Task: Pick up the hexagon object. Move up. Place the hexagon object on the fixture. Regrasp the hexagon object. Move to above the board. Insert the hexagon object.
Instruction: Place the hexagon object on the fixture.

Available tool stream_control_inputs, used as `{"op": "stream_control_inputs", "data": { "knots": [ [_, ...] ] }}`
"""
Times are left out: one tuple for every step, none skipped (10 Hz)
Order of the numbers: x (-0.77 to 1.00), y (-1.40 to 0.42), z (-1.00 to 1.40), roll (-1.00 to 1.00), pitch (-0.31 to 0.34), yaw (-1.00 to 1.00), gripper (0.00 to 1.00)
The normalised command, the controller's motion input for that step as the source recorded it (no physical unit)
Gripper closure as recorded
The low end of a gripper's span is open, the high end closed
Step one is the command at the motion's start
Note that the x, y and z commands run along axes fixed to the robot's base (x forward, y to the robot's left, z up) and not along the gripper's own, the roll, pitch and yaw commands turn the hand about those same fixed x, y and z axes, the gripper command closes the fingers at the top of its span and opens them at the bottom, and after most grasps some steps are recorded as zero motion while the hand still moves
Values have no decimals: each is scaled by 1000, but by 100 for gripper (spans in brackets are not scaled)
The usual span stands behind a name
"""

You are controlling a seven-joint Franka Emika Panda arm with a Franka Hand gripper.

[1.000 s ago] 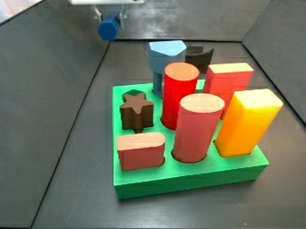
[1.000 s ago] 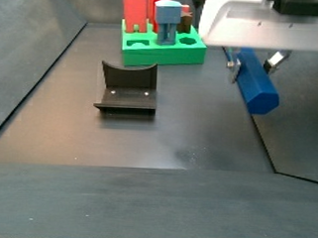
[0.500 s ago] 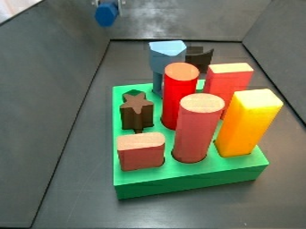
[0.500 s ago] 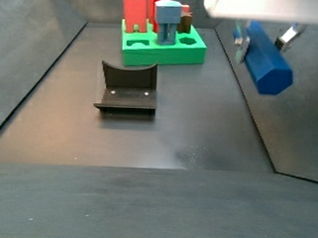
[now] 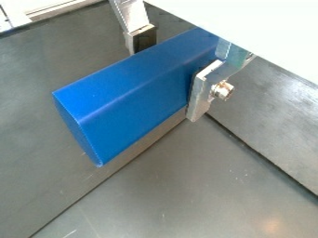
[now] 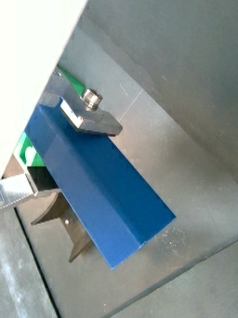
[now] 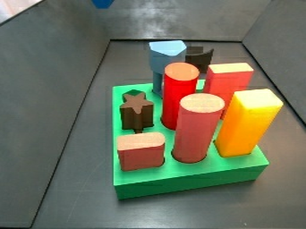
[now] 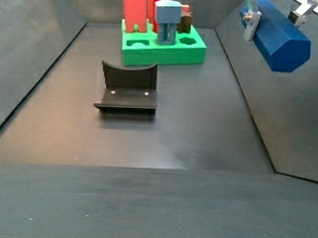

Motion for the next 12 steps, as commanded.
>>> {"op": "stream_control_inputs", "data": {
  "knots": [
    [1000,-363,-189,-134,270,134,100],
    [1000,-335,-177,-132,235,107,100],
    [1000,-306,-161,-146,184,63,100],
    [1000,-289,-152,-131,156,43,100],
    [1000,-270,-142,-98,131,32,100],
    [1000,-258,-136,-88,116,29,100],
    [1000,-247,-132,-79,106,26,100],
    [1000,-226,-123,-74,89,23,100],
    [1000,-216,-119,-80,80,23,100],
    [1000,-196,-111,-97,70,22,100],
    [1000,-187,-108,-98,67,22,100],
    [1000,-171,-102,-91,65,21,100]
  ]
}}
